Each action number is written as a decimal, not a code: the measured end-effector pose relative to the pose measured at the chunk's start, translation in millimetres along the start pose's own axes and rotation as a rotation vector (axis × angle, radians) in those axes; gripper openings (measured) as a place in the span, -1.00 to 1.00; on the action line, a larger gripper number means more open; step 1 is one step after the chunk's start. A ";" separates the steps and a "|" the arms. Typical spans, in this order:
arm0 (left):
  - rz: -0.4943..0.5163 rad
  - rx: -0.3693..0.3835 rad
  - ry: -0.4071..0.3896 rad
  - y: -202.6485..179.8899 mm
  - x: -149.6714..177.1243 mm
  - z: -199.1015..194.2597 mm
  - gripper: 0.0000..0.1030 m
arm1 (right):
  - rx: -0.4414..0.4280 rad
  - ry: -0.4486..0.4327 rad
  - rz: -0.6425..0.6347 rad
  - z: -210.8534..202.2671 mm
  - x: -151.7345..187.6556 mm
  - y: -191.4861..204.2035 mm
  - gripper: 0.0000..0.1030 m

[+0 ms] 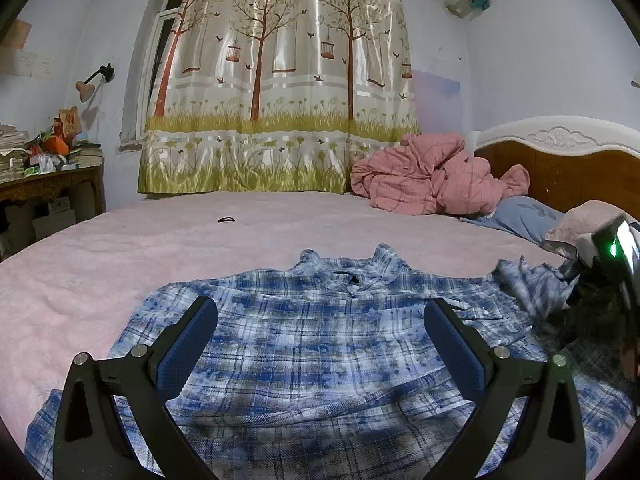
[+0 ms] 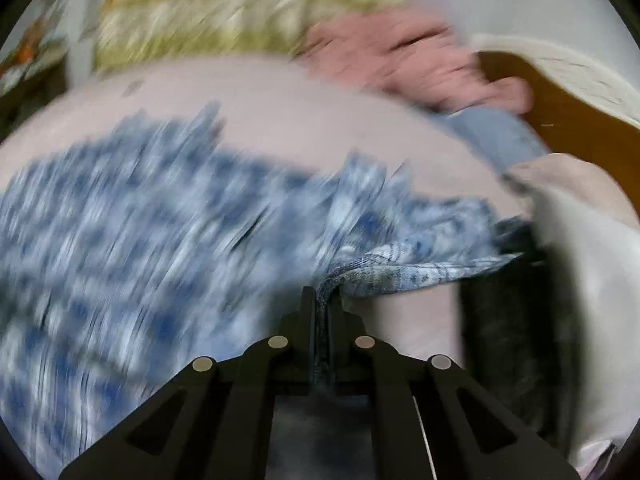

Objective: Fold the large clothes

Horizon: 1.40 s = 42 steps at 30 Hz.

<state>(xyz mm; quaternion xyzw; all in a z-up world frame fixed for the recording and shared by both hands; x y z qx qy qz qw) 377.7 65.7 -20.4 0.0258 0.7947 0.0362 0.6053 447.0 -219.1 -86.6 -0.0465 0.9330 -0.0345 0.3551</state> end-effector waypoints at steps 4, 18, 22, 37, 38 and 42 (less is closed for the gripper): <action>-0.003 0.001 0.002 -0.5 0.8 -0.4 0.99 | -0.025 -0.011 0.036 -8.6 11.3 7.3 -0.33; 0.011 0.001 -0.010 -2.4 -0.8 -1.8 0.99 | 0.070 0.011 0.675 31.8 -36.5 -147.9 -0.08; 0.017 0.014 -0.020 -3.5 -2.9 -3.1 0.99 | 0.142 -0.016 0.717 48.4 -35.6 -164.7 -0.92; -0.007 0.013 -0.026 0.4 -1.0 -9.3 0.99 | -0.284 -0.367 0.257 -82.7 -65.6 46.3 -0.95; -0.012 0.012 -0.027 1.5 -0.9 -10.2 0.99 | -0.293 -0.354 0.249 -79.3 -58.4 58.6 -0.95; -0.036 0.013 -0.028 7.1 -1.2 -11.5 0.99 | -0.346 -0.273 0.268 -57.8 -25.7 76.0 -0.94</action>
Point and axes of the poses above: each gripper's, at about its wrist camera, not at the fingertips, and z roughly the way its jaws point, y to its left, x to its underside, the point moved 9 cm from there along z, roughly the way its jaws point, and after that the axes turned 7 degrees about z, right-handed, at the moved point
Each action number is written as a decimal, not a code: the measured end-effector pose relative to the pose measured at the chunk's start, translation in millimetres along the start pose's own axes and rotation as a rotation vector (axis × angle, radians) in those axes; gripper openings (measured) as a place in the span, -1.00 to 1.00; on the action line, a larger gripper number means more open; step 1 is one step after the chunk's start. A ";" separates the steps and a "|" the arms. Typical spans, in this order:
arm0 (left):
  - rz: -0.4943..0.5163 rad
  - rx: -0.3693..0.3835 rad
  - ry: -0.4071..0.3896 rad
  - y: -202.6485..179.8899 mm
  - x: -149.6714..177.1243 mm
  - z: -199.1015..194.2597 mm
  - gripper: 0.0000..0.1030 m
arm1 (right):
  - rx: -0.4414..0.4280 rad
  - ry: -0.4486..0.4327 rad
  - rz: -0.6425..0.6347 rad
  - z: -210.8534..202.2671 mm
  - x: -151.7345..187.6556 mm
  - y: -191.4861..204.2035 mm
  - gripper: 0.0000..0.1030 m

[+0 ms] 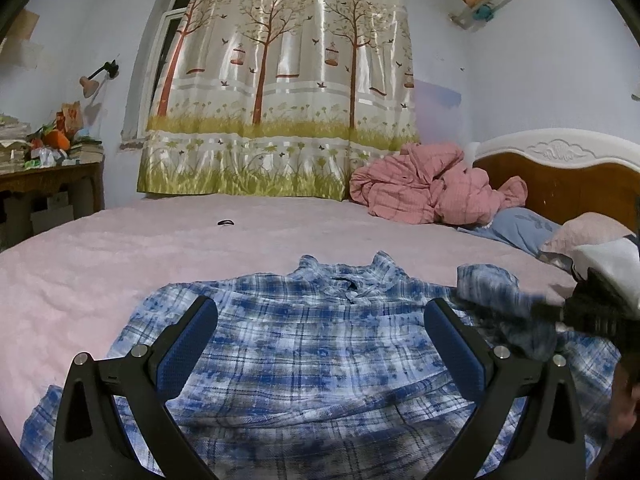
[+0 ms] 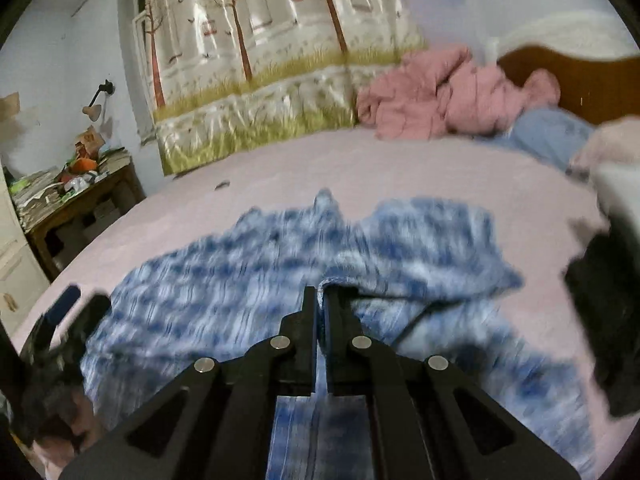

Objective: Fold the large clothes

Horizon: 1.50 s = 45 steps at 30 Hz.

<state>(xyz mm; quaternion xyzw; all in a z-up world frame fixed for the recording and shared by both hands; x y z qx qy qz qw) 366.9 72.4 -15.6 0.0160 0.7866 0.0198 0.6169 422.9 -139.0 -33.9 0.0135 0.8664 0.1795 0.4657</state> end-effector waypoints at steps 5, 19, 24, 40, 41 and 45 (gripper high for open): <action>0.016 0.011 -0.032 -3.2 -4.5 -6.0 0.99 | 0.073 -0.009 -0.073 -19.5 25.9 -14.9 -0.84; 0.383 0.128 -0.098 -117.6 -49.9 -35.3 0.97 | 0.247 -0.187 0.160 -147.2 7.9 -163.9 0.46; 0.609 0.254 0.011 -222.8 -45.6 -2.1 0.66 | 0.193 -0.165 0.170 -143.3 25.1 -176.1 0.46; 0.784 0.437 0.570 -387.7 33.7 174.0 -0.15 | 0.224 -0.005 0.248 -85.7 70.3 -204.7 -0.18; 0.777 0.433 0.597 -387.1 41.5 180.7 -0.11 | 0.233 -0.004 0.243 -85.2 70.6 -204.6 -0.18; 0.717 0.452 0.601 -381.8 43.8 192.3 0.02 | 0.254 0.001 0.244 -83.9 72.7 -205.4 -0.18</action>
Point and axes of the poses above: each gripper's, at about its wrist camera, not at the fingertips, and z roughly the way its jaws point, y to its left, x to its underside, the point moved 9 cm from there along z, roughly the way its jaws point, and after that the axes turned 7 degrees about z, right-handed, at the moved point
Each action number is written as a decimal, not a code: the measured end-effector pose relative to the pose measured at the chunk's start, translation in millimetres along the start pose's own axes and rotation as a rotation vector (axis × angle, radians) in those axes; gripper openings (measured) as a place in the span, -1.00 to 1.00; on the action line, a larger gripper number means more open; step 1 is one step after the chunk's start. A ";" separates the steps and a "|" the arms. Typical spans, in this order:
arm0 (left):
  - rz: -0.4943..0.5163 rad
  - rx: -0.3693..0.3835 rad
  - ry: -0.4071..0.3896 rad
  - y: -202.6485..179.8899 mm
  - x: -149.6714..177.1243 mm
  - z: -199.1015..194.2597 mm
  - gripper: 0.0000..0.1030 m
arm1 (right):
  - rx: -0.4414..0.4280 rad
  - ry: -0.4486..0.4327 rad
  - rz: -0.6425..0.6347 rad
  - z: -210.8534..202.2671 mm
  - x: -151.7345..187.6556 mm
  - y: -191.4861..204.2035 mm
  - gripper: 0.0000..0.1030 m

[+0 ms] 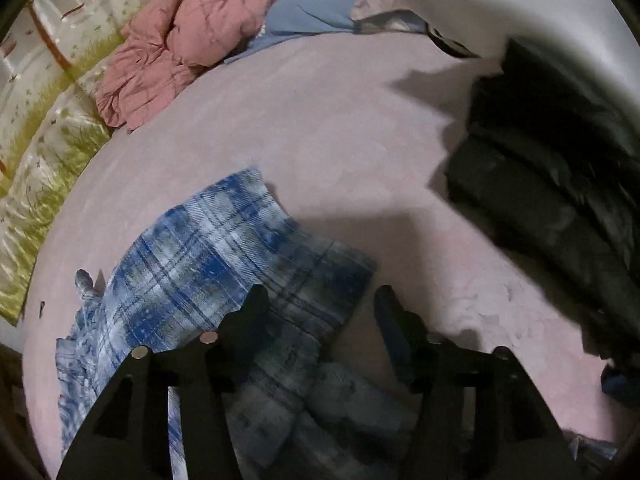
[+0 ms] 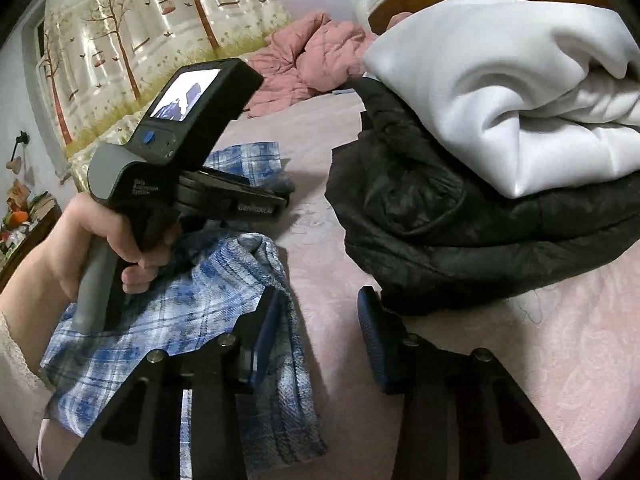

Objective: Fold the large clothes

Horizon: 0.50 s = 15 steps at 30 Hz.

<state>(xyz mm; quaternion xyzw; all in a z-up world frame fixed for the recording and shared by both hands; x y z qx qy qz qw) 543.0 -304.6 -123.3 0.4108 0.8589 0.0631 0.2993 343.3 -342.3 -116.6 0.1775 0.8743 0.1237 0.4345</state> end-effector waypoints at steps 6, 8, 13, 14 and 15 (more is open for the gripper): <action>-0.033 -0.094 -0.157 28.9 -3.7 -42.9 -0.85 | 0.016 0.003 -0.005 0.3 1.3 0.8 -0.18; -0.091 -0.124 -0.262 50.5 -2.7 -86.0 -0.86 | 0.018 0.003 -0.006 -0.9 1.5 0.9 -0.18; -0.223 -0.267 -0.425 132.3 24.5 -194.5 -0.86 | 0.030 0.006 -0.013 1.3 1.1 0.1 -0.18; -0.250 -0.297 -0.431 151.3 36.4 -212.1 -0.86 | 0.036 0.006 -0.018 1.3 1.3 0.8 -0.18; -0.274 -0.328 -0.431 167.7 50.0 -226.1 -0.86 | 0.039 0.006 -0.021 1.5 1.2 1.2 -0.18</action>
Point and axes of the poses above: each gripper's, at about its wrist camera, not at the fingertips, and z roughly the way its jaws point, y to its left, x to its underside, the point moved 9 cm from there along z, roughly the way its jaws point, and after that the axes turned 7 degrees about z, right-handed, at the moved point
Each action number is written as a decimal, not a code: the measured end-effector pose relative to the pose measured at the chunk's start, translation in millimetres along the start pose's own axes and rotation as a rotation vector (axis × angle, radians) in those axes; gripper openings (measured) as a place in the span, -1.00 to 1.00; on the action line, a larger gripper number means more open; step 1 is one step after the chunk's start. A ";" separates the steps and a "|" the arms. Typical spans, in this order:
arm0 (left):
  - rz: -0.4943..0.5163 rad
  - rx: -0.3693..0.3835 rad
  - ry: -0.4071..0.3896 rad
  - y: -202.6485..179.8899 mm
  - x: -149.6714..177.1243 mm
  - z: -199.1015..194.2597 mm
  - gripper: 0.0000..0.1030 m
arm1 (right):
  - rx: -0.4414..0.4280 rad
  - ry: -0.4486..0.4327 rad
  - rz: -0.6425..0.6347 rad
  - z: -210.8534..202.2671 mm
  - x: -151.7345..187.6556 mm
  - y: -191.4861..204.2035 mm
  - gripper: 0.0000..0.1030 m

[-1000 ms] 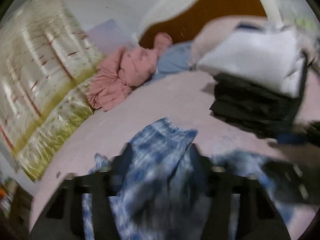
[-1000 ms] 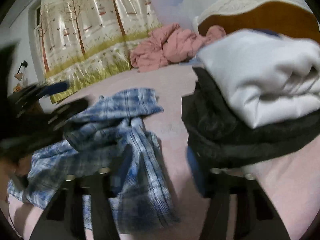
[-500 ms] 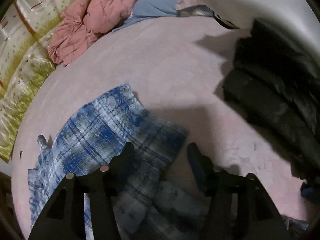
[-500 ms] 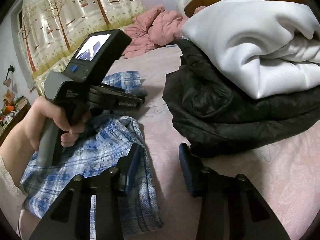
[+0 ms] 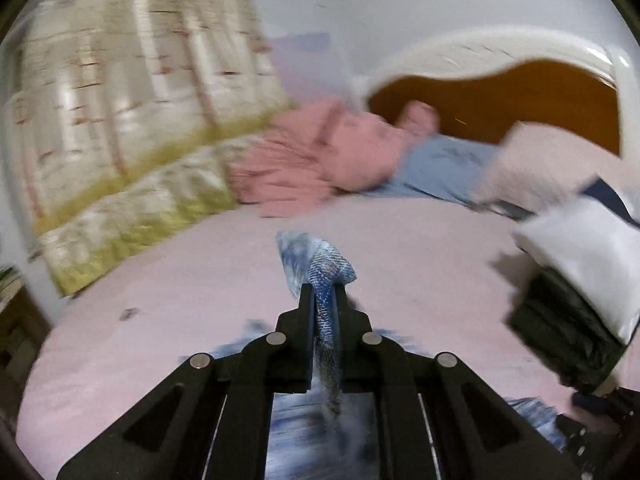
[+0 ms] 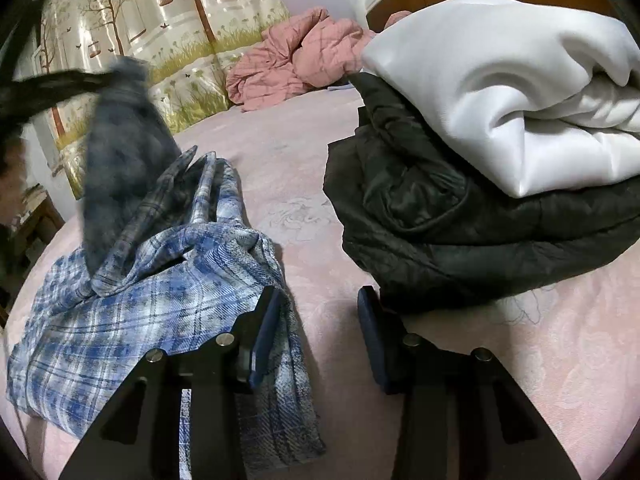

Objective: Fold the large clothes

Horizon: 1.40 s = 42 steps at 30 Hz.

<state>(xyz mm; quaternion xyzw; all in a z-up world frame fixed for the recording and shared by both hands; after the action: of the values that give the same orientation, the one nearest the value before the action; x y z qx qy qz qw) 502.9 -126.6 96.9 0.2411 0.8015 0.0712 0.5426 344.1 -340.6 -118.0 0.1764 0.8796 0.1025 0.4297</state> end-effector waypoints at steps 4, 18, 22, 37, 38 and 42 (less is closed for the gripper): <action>-0.098 -0.130 0.020 93.7 30.8 -33.9 -0.86 | 0.013 -0.005 -0.010 -2.1 0.4 1.6 -0.18; -0.217 -0.207 0.285 161.5 232.6 -21.3 -0.86 | 0.027 -0.043 -0.116 -36.1 -10.6 36.5 -0.14; -0.257 -0.203 0.281 155.9 258.0 -29.2 -0.86 | -0.050 -0.050 -0.153 -41.9 -34.0 70.1 0.00; -0.429 -0.303 0.231 157.8 297.9 -106.1 -0.87 | -0.130 0.433 -0.312 167.2 -67.1 195.9 -0.03; -0.421 -0.311 0.248 159.3 303.5 -103.5 -0.87 | -0.103 0.427 -0.340 170.9 -64.9 196.3 0.05; -0.464 -0.270 0.295 162.6 320.4 -86.8 -0.91 | -0.065 0.387 -0.382 179.4 -62.3 197.6 -0.22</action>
<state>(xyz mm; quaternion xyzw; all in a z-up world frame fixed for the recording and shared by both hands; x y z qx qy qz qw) 380.2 176.9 -74.9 -0.0358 0.8886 0.0856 0.4492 565.5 -179.2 -116.9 -0.0294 0.9590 0.0795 0.2704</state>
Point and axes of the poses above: each gripper's, at about its wrist camera, not at the fingertips, and z roughly the way its jaws point, y to its left, x to its underside, the point moved 9 cm from there along z, roughly the way its jaws point, and after that the axes turned 7 degrees about z, right-handed, at the moved point
